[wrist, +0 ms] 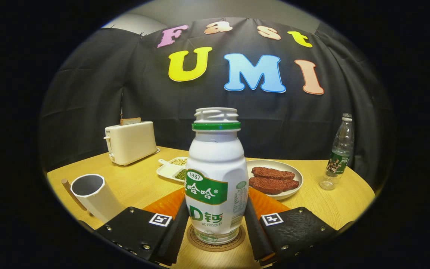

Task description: Take the bottle from table, then pour the juice into the cup, finally place the bottle on the coaster

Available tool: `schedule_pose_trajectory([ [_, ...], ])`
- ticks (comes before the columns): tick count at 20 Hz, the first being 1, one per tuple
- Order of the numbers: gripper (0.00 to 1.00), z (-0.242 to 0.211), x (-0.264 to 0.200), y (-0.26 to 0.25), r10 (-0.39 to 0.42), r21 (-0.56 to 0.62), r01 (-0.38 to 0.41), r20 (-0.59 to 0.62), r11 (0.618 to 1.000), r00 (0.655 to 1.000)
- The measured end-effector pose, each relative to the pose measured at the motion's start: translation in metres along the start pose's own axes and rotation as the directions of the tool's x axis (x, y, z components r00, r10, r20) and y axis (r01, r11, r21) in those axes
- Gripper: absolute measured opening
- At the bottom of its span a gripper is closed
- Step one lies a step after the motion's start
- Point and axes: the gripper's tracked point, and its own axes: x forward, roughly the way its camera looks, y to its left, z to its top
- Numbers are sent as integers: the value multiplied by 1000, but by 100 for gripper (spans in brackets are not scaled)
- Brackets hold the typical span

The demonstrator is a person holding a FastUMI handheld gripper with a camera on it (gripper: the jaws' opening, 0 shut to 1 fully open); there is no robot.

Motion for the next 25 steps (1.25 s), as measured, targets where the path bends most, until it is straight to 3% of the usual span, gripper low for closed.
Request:
schedule_pose_trajectory([
  [4,75,-5,-1,0,8,11,-8,-1,1000,1000],
  [7,91,0,-5,-1,0,15,0,14,1000,1000],
  [8,92,5,-7,-2,-6,15,6,25,1000,1000],
  [15,92,57,-46,-10,-76,-6,77,89,997,993],
  [25,91,138,-112,-10,-117,-24,123,183,992,976],
])
